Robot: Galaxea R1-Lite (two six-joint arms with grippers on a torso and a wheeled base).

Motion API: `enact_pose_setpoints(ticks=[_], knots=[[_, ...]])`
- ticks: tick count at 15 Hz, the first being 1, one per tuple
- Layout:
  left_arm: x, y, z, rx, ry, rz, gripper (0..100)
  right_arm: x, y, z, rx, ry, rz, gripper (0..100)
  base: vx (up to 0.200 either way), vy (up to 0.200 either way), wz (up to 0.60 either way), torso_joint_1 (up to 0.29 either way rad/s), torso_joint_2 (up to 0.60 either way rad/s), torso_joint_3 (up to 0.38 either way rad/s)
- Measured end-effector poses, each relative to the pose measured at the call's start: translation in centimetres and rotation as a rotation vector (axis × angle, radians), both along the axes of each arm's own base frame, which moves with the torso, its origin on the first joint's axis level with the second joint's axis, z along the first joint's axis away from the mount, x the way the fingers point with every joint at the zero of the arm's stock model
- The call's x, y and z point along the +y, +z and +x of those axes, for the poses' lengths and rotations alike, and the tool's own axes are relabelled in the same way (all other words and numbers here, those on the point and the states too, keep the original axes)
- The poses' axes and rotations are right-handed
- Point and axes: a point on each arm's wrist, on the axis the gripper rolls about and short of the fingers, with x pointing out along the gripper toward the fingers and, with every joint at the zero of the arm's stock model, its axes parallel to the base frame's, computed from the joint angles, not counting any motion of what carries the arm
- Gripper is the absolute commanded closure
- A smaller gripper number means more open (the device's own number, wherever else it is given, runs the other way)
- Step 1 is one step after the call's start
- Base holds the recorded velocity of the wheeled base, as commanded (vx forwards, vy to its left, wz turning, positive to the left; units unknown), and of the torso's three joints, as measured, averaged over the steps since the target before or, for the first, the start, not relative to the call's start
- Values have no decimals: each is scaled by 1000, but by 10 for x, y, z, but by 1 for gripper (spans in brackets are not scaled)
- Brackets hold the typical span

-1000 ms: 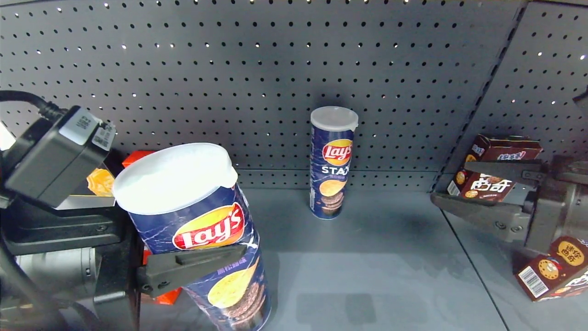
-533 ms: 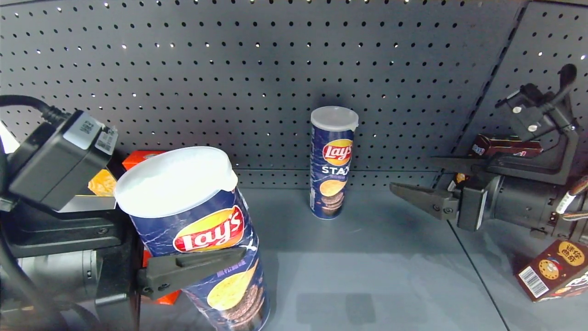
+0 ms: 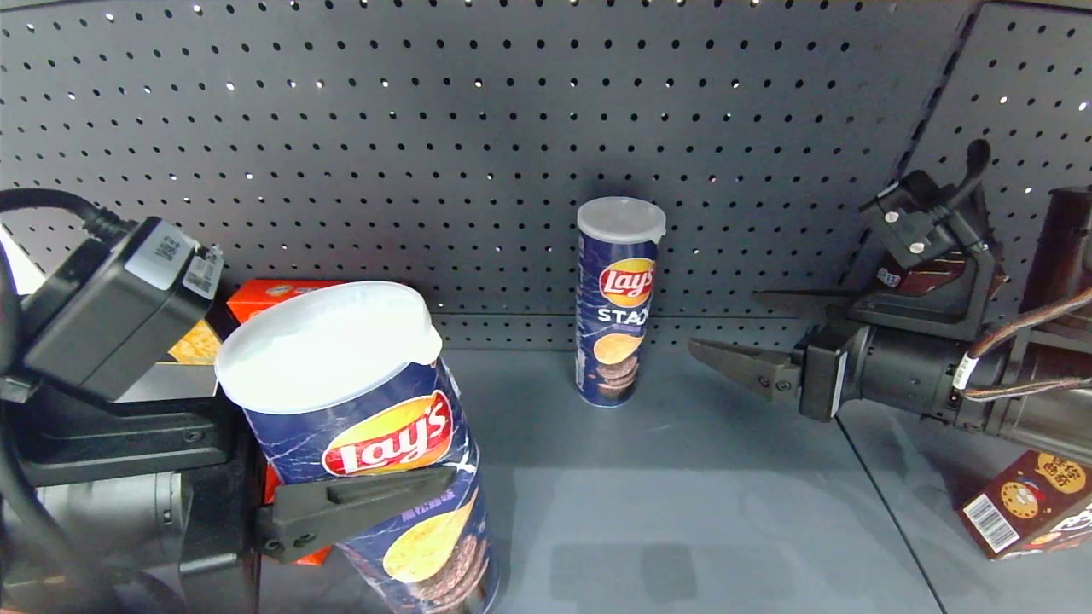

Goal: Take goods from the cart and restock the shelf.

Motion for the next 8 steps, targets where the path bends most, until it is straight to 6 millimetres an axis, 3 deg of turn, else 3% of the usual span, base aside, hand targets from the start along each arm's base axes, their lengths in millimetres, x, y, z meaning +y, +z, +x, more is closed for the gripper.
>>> enact_pose_setpoints(ticks=[8], knots=[[0, -2, 0, 4, -1, 3, 100, 13, -15, 29, -25, 49, 26, 0, 0, 0, 0, 0, 0, 0]])
